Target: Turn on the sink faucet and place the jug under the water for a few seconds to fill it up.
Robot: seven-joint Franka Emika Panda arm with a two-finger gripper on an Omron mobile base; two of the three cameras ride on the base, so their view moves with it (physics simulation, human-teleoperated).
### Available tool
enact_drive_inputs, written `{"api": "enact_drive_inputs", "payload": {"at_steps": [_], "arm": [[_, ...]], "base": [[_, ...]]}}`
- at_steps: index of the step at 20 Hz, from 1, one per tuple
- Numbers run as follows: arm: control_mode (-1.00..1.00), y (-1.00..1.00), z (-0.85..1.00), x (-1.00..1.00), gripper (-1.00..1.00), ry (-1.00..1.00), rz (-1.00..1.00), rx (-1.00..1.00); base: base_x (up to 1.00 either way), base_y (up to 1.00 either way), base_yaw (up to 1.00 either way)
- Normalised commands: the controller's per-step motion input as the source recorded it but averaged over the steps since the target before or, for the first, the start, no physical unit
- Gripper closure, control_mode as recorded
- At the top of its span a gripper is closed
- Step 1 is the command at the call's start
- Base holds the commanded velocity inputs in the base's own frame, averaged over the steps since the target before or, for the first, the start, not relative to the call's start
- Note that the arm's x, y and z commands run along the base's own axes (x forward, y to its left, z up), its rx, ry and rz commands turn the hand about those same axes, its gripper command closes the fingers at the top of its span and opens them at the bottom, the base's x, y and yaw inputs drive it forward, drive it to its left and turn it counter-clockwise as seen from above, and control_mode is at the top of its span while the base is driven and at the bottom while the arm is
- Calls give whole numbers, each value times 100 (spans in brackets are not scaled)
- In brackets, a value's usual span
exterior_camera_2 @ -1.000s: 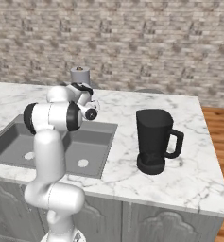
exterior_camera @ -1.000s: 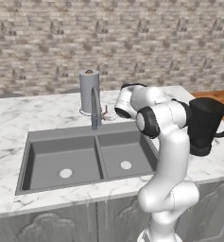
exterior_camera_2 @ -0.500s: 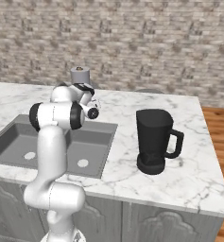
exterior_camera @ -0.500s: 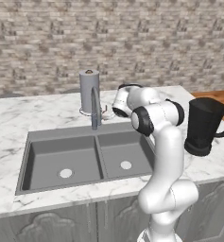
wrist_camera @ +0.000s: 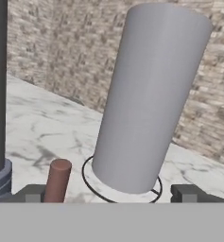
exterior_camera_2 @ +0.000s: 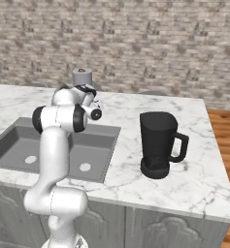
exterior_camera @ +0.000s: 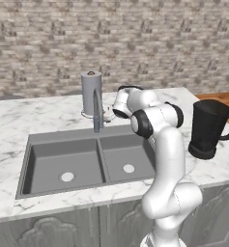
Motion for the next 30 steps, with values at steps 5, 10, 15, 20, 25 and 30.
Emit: {"api": "enact_drive_inputs", "payload": {"at_steps": [5, 10, 15, 20, 25, 30], "arm": [[-100, 8, -10, 34, -100, 0, 2, 1], [-100, 19, -18, 33, -100, 0, 0, 0], [-100, 28, -18, 18, 100, 0, 0, 0], [-100, 26, -6, 0, 100, 0, 0, 0], [-100, 12, 0, 0, 100, 0, 0, 0], [-100, 0, -3, 0, 100, 0, -5, 0]], "base": [[0, 0, 0], [0, 0, 0], [0, 0, 0], [0, 0, 0], [0, 0, 0], [0, 0, 0]]}}
